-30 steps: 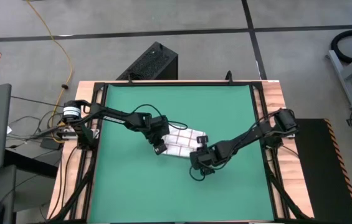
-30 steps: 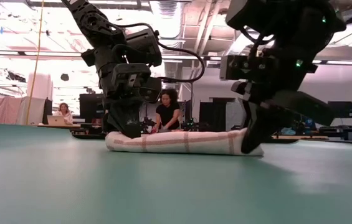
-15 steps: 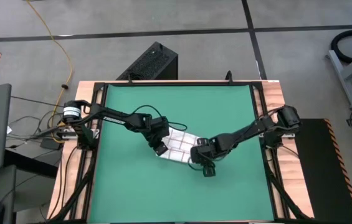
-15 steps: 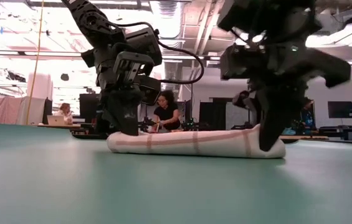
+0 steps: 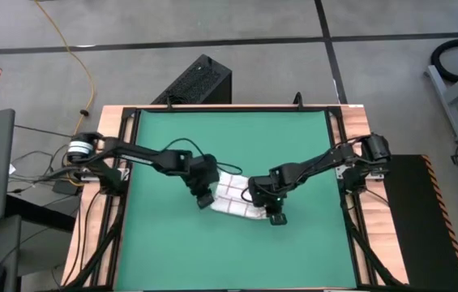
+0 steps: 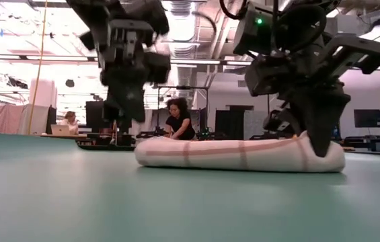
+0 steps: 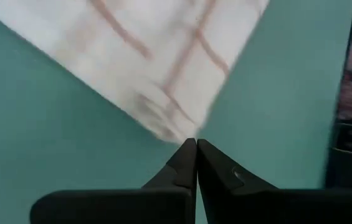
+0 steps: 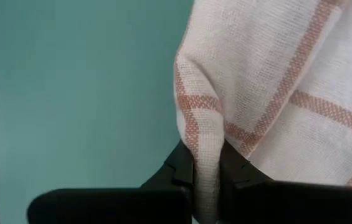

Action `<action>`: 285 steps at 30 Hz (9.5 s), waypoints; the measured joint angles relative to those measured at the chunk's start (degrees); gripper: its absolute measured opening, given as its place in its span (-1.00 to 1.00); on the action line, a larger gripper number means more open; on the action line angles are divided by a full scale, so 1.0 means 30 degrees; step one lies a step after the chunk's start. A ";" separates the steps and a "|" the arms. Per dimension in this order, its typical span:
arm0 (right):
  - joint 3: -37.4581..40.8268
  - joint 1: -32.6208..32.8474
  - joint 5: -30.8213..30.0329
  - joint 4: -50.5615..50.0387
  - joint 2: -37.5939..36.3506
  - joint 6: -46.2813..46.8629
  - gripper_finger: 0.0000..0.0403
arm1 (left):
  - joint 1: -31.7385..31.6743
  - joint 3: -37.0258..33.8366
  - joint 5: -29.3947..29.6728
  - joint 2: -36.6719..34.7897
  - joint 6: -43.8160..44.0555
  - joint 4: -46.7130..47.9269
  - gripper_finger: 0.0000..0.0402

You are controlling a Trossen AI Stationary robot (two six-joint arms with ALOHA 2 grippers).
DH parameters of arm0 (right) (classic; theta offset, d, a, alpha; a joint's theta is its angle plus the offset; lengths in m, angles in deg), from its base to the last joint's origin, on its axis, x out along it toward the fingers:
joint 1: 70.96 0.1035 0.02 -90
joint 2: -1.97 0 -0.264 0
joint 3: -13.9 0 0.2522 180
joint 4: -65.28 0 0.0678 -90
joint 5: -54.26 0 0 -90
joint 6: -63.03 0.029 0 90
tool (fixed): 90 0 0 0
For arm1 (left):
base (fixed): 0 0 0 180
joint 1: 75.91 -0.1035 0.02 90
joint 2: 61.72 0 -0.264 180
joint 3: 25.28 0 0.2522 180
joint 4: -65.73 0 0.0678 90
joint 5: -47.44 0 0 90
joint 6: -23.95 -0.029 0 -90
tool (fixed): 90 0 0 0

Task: Roll towel into tight, uniform cylinder
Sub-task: Roll the white towel

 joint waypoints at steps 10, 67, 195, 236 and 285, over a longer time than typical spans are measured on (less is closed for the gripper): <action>-0.0015 0.0244 -0.0214 -0.0547 -0.0022 -0.1539 -0.82 | 0.0480 0.0066 0.3682 0.0034 -0.9584 -0.5141 -1.00; -0.0066 -0.4003 0.7175 -0.2816 0.0976 -0.0966 -0.82 | -0.1007 -0.0962 0.1487 0.5554 -0.6238 -0.7252 -1.00; -0.0073 -0.9362 0.3797 -0.1581 0.1472 0.2220 -0.21 | 0.1725 0.2251 0.9058 0.4410 -1.1647 0.1646 -1.00; -0.0678 -0.6029 -0.5277 -0.3518 -1.0611 -1.4374 -0.09 | -0.0914 0.2099 0.5437 0.3522 -1.3207 0.2957 -1.00; -0.0607 -0.8721 -0.2600 0.0507 0.0940 -1.5171 0.01 | -0.3144 0.2139 0.4359 0.3118 -1.5369 0.3779 -1.00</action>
